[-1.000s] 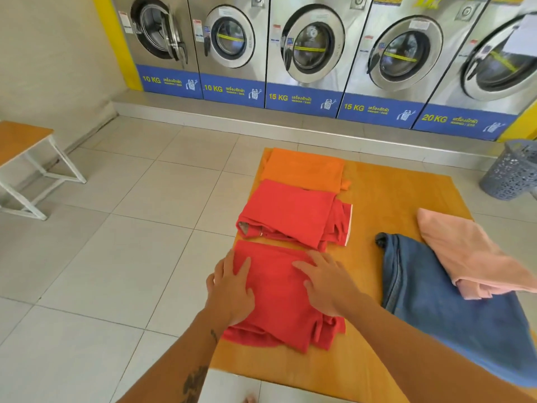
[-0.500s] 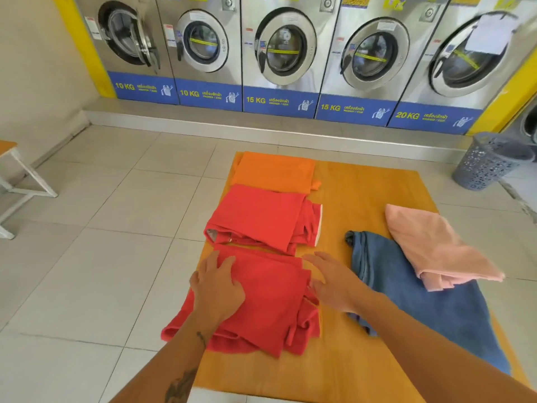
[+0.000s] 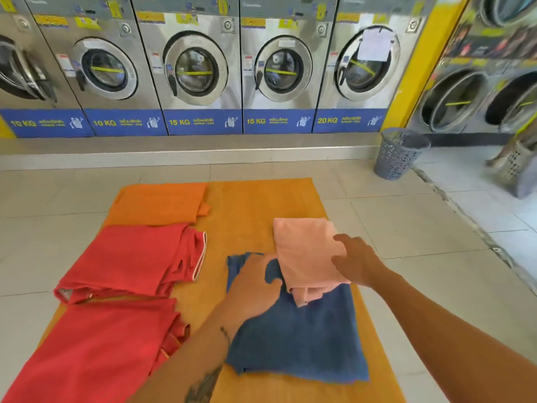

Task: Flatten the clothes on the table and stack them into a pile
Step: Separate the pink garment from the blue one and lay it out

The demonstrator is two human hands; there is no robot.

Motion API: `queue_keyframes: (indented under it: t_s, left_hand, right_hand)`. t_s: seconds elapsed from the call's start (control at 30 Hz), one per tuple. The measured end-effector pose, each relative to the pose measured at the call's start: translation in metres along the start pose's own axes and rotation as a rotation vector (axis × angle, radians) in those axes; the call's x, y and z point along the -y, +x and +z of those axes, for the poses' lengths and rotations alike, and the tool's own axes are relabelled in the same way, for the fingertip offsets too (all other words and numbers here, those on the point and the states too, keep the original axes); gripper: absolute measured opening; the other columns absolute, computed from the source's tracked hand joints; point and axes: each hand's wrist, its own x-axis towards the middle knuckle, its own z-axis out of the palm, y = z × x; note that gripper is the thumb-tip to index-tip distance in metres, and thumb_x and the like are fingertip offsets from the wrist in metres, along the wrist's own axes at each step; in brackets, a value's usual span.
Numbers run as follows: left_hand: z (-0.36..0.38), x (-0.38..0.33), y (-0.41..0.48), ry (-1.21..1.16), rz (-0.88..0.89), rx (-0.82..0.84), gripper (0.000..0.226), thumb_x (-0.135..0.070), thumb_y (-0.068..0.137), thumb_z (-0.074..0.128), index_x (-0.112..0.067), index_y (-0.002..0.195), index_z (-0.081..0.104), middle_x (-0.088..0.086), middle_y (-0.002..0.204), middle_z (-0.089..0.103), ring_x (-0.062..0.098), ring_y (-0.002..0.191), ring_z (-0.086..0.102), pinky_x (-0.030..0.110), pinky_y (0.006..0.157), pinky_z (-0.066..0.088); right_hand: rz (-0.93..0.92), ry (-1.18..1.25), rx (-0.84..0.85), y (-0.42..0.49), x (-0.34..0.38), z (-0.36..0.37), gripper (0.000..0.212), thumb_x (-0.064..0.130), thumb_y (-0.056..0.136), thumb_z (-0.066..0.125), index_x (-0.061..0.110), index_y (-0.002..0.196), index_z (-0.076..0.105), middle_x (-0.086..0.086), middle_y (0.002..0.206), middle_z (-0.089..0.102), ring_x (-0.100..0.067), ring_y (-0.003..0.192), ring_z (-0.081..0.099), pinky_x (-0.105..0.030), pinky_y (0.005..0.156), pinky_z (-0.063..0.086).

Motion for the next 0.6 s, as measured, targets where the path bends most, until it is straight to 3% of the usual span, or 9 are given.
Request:
queue_keyframes:
  t_s: [0.1,0.2,0.27,0.33,0.37,0.4,0.47,0.53,0.6]
  left_hand:
    - [0.04,-0.024,0.012,0.035,-0.003,0.063,0.018,-0.027,0.078,0.048,-0.024,0.085,0.064,0.0,0.091,0.066,0.011,0.085,0.061,0.032,0.079,0.056]
    - [0.082,0.001,0.04,-0.023,-0.106,0.078,0.023,-0.036,0.069,0.056,-0.037,0.092,0.059,0.002,0.111,0.061,0.017,0.091,0.065,0.036,0.069,0.062]
    - [0.103,0.019,0.055,-0.017,-0.152,0.05,0.019,-0.031,0.064,0.061,-0.032,0.083,0.058,0.015,0.112,0.06,0.021,0.082,0.064,0.043,0.057,0.061]
    - [0.103,0.004,0.053,-0.031,-0.204,0.003,0.019,-0.035,0.059,0.066,-0.024,0.072,0.058,0.016,0.099,0.063,0.017,0.073,0.055,0.037,0.05,0.056]
    - [0.098,-0.009,0.048,-0.058,-0.213,-0.039,0.03,-0.041,0.055,0.063,-0.016,0.07,0.059,0.012,0.09,0.063,0.017,0.071,0.052,0.031,0.051,0.051]
    - [0.093,-0.021,0.044,-0.062,-0.22,-0.083,0.04,-0.044,0.053,0.058,-0.008,0.071,0.061,0.01,0.085,0.063,0.02,0.074,0.055,0.03,0.055,0.051]
    - [0.085,-0.031,0.042,-0.069,-0.21,-0.144,0.037,-0.033,0.066,0.055,-0.008,0.089,0.07,0.01,0.102,0.061,0.023,0.095,0.06,0.026,0.077,0.054]
    - [0.071,-0.036,0.04,-0.025,-0.181,-0.144,0.034,-0.008,0.086,0.052,-0.014,0.115,0.069,-0.003,0.117,0.048,0.011,0.104,0.049,0.001,0.077,0.04]
    - [0.049,-0.033,0.037,0.009,-0.135,-0.176,0.039,0.0,0.089,0.049,-0.016,0.118,0.069,-0.008,0.118,0.046,0.007,0.103,0.046,-0.002,0.072,0.037]
  right_hand:
    - [0.057,0.184,0.107,0.011,-0.034,-0.001,0.063,0.031,0.092,0.055,0.024,0.15,0.03,-0.016,0.14,0.045,-0.034,0.116,0.053,-0.041,0.088,0.047]
    - [0.061,0.414,0.15,0.016,-0.05,0.006,0.057,0.024,0.093,0.056,0.021,0.146,0.035,-0.013,0.138,0.05,-0.029,0.111,0.053,-0.038,0.089,0.046]
    - [0.046,0.43,0.125,0.016,-0.052,0.01,0.054,0.02,0.092,0.055,0.02,0.144,0.039,-0.011,0.135,0.051,-0.027,0.106,0.053,-0.034,0.083,0.045]
    - [0.038,0.439,0.079,0.017,-0.05,0.012,0.054,0.017,0.089,0.055,0.021,0.142,0.042,-0.01,0.131,0.053,-0.027,0.103,0.055,-0.033,0.077,0.046]
    - [0.043,0.467,0.064,0.016,-0.048,0.011,0.055,0.015,0.087,0.054,0.022,0.14,0.043,-0.009,0.129,0.053,-0.027,0.102,0.056,-0.033,0.076,0.047]
    - [0.045,0.492,0.048,0.014,-0.044,0.01,0.055,0.012,0.085,0.053,0.022,0.139,0.044,-0.008,0.127,0.054,-0.028,0.102,0.057,-0.034,0.076,0.049]
    - [0.027,0.497,0.014,0.011,-0.035,0.004,0.056,0.009,0.081,0.05,0.022,0.135,0.047,-0.008,0.125,0.055,-0.028,0.103,0.058,-0.037,0.077,0.053]
    - [0.009,0.465,-0.019,0.007,-0.022,-0.002,0.056,0.008,0.077,0.049,0.022,0.132,0.05,-0.007,0.122,0.056,-0.028,0.101,0.059,-0.04,0.081,0.055]
    - [-0.016,0.502,-0.022,-0.001,-0.006,-0.005,0.052,0.01,0.078,0.05,0.024,0.128,0.052,-0.004,0.116,0.056,-0.026,0.097,0.06,-0.038,0.075,0.056]
